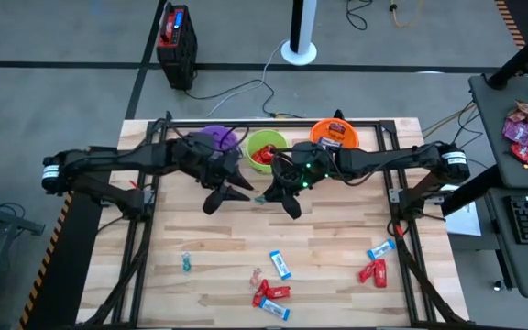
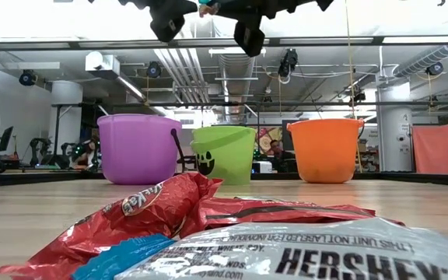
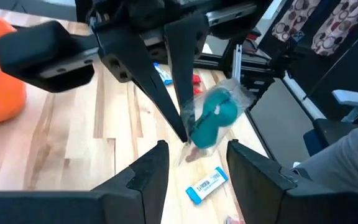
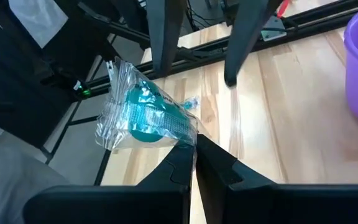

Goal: Sort candy by brand, put in halloween buckets
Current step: Put the blue gummy candy into the purple bucket, then put the white chocolate bar into the orange bucket

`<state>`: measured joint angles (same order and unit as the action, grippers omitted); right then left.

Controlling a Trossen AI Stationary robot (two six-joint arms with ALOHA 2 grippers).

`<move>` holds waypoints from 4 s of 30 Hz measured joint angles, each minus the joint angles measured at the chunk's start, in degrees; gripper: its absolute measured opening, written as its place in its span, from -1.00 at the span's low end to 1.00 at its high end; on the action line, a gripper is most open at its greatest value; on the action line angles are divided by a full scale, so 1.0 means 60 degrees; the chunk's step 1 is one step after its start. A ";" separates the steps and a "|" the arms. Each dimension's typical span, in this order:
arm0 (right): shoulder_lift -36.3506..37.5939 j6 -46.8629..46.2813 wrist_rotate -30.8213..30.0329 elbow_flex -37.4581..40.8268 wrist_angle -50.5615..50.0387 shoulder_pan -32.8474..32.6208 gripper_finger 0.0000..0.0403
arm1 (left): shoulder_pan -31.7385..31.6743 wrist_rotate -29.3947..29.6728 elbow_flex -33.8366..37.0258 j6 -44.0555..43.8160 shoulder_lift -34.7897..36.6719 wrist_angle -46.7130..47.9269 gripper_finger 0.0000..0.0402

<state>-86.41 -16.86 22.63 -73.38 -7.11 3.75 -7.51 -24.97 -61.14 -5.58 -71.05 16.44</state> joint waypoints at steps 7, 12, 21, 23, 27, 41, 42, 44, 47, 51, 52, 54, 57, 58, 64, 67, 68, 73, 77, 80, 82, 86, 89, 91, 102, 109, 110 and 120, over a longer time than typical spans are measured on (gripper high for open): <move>0.0004 -0.0055 -0.0011 -0.0011 0.0026 0.0107 -0.96 | 0.0004 -0.0027 0.0004 0.0015 0.0031 0.0149 -0.27; 0.0000 -0.0244 -0.0116 -0.0011 0.0135 0.0312 -0.96 | 0.0004 -0.0501 0.0004 0.0021 -0.0337 -0.0599 -0.27; -0.0004 -0.0374 -0.0099 -0.0011 0.0189 0.0364 -0.96 | 0.0003 0.0074 0.0004 -0.0156 -0.0575 -0.0989 -0.27; -0.0004 -0.0450 -0.0094 -0.0011 0.0199 0.0364 -0.96 | 0.0004 0.0199 0.0004 -0.0153 -0.0575 -0.1011 -0.27; -0.0004 -0.0452 -0.0080 -0.0011 0.0229 0.0378 -0.96 | 0.0004 0.0260 0.0004 0.0001 -0.0575 -0.1074 -0.28; -0.0004 -0.0430 -0.0037 -0.0011 0.0211 0.0383 -0.91 | -0.0017 0.0763 0.0004 0.0270 -0.0556 -0.1140 -0.93; -0.0001 -0.0442 -0.0036 -0.0011 0.0225 0.0385 -0.88 | -0.0056 0.0771 0.0004 0.0270 -0.0532 -0.1140 -0.95; 0.0011 -0.0572 -0.0054 -0.0011 0.0251 0.0430 -0.78 | -0.0147 0.0814 0.0004 0.0264 -0.0500 -0.1135 -0.97; 0.0015 -0.0912 -0.0095 -0.0011 0.0269 0.0537 -0.58 | -0.0308 0.0899 0.0004 0.0237 -0.0484 -0.1021 -0.97; 0.0035 -0.1040 -0.0347 -0.0011 -0.0099 0.0690 -0.33 | -0.0576 0.0929 0.0004 0.0184 -0.0387 -0.0628 -0.97; 0.0059 -0.1146 -0.0420 -0.0011 -0.0221 0.0744 -0.28 | -0.0673 0.0922 0.0004 0.0170 -0.0334 -0.0489 -0.97; 0.0116 -0.1445 -0.0697 -0.0011 -0.0312 0.0850 -0.19 | -0.0902 0.0922 0.0004 0.0168 -0.0218 -0.0180 -0.98; 0.0231 -0.1911 -0.1238 -0.0015 -0.0522 0.1063 -0.08 | -0.1411 0.1220 0.0004 0.0180 0.0004 0.0514 -0.98; 0.0241 -0.2045 -0.1365 -0.0026 -0.0644 0.1126 -0.06 | -0.1620 0.1516 0.0004 0.0239 0.0110 0.0903 -0.98; 0.0259 -0.2211 -0.1474 -0.0114 -0.0836 0.1200 0.00 | -0.3343 0.5298 0.0004 0.0577 0.0251 0.4407 -0.98; 0.0232 -0.2207 -0.1457 -0.0172 -0.0838 0.1099 0.00 | -0.4322 0.4964 0.0004 0.0786 -0.0048 0.5210 -0.98; 0.0222 -0.2204 -0.1457 -0.0185 -0.0834 0.1083 0.00 | -0.4561 0.4717 0.0009 0.0771 -0.0165 0.5348 -0.98; 0.0227 -0.2265 -0.1457 -0.0189 -0.1194 0.1060 0.00 | -0.4878 0.4167 0.0011 0.0532 -0.0572 0.5493 -0.82; 0.0252 -0.2695 -0.1456 -0.0189 -0.2081 0.1041 0.00 | -0.4874 0.4158 0.0011 0.0529 -0.0716 0.5476 -0.66; 0.0262 -0.3450 -0.1405 -0.0189 -0.2995 0.0938 0.00 | -0.4874 0.4416 0.0011 0.0492 -0.0735 0.5476 -0.57; 0.0262 -0.4114 -0.1139 -0.0189 -0.3881 0.0754 0.00 | -0.4874 0.4503 0.0011 0.0374 -0.0682 0.5479 -0.53; 0.0188 -0.5336 -0.0841 -0.0189 -0.5365 -0.0072 0.00 | -0.4779 0.4286 0.0011 -0.0136 -0.0459 0.5357 -0.49; -0.0093 -0.5645 -0.1145 -0.0096 -0.5513 -0.0944 0.00 | -0.4527 0.3735 0.0011 -0.0433 -0.0267 0.4898 -0.48; -0.0350 -0.5670 -0.1271 -0.0062 -0.5557 -0.1477 0.00 | -0.4273 0.3120 0.0011 -0.0486 -0.0154 0.4518 -0.48; -0.0318 -0.7539 -0.1239 0.0039 -1.1747 -0.3200 0.00 | -0.1886 0.0786 0.0007 -0.0049 0.0135 0.3609 -0.48; 0.0117 -0.8030 -0.0692 0.1936 -1.2775 -0.3893 -0.04 | -0.1159 0.2120 0.0007 -0.0406 0.0095 0.3609 -0.48; 0.0117 -0.8090 -0.0503 0.2287 -1.2777 -0.4002 -0.07 | -0.1144 0.2187 0.0007 -0.0414 0.0095 0.3611 -0.48; 0.0117 -0.8926 0.0473 0.4273 -1.0609 -0.4789 -0.55 | -0.1140 0.2847 0.0007 -0.0412 0.0092 0.3611 -0.48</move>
<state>-85.71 -70.42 25.47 -47.75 -70.77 -24.98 -14.35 -7.89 -61.10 -8.05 -70.50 38.11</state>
